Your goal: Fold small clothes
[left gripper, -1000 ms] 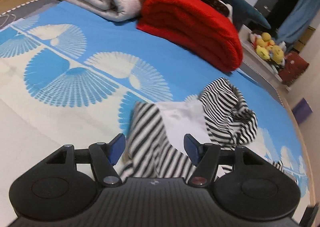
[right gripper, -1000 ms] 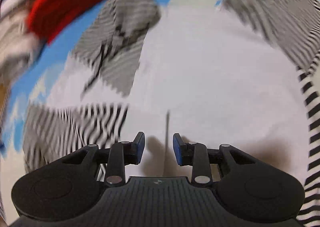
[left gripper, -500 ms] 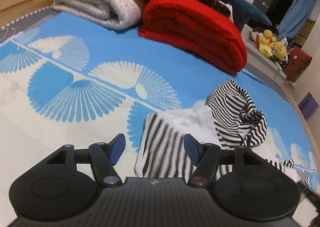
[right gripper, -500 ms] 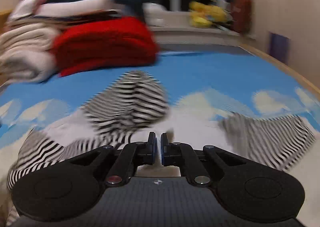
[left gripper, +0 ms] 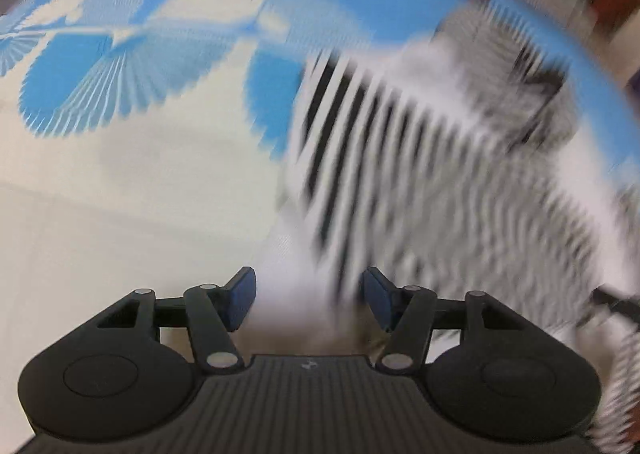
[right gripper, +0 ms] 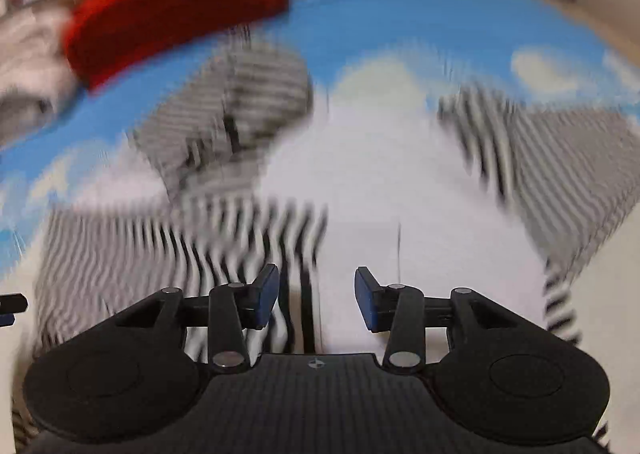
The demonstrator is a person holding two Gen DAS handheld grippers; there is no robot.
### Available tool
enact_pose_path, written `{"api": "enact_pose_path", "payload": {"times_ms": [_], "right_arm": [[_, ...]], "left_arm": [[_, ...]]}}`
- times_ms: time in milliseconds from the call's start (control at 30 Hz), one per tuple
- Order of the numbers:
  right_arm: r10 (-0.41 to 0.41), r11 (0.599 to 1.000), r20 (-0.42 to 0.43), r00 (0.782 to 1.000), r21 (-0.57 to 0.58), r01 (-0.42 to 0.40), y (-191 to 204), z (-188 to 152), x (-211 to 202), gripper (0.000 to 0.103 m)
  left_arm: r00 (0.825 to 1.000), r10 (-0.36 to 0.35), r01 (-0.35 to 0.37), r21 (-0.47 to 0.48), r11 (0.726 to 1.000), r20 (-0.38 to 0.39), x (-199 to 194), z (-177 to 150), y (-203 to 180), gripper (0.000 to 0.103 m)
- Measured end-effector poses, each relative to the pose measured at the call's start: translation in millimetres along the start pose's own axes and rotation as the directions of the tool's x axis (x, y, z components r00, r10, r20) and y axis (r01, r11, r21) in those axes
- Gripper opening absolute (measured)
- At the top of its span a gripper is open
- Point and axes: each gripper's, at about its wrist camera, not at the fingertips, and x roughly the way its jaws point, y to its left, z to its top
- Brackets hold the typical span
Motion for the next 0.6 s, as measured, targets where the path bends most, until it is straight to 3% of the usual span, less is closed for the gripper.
{"api": "enact_pose_path", "payload": {"times_ms": [67, 233, 333, 367, 467, 600], "right_arm": [[-0.015, 0.999, -0.041, 0.999, 0.033, 0.016, -6, -2, 9, 0.044], [0.001, 1.0, 0.051, 0.999, 0.014, -0.002, 1, 4, -5, 0.047], [-0.017, 1.0, -0.039, 0.999, 0.018, 0.017, -1, -4, 13, 0.051], [-0.022, 1.0, -0.028, 0.999, 0.022, 0.022, -1, -5, 13, 0.051], [-0.009, 0.999, 0.028, 1.0, 0.033, 0.008, 1, -4, 0, 0.051], [0.019, 0.995, 0.137, 0.99, 0.093, -0.032, -9, 1, -23, 0.051]], "left_arm": [[0.999, 0.028, -0.028, 0.007, 1.0, -0.015, 6, -3, 0, 0.065], [0.994, -0.023, 0.021, 0.023, 1.0, 0.111, -21, 2, -22, 0.066], [1.0, -0.018, 0.018, 0.018, 1.0, 0.007, 3, -7, -29, 0.066], [1.0, -0.003, 0.004, 0.007, 1.0, -0.016, 11, -13, -28, 0.066], [0.998, 0.047, -0.049, 0.051, 0.998, 0.031, 1, -9, -44, 0.068], [0.987, -0.062, 0.058, 0.034, 0.998, 0.151, -41, 0, -66, 0.069]]}}
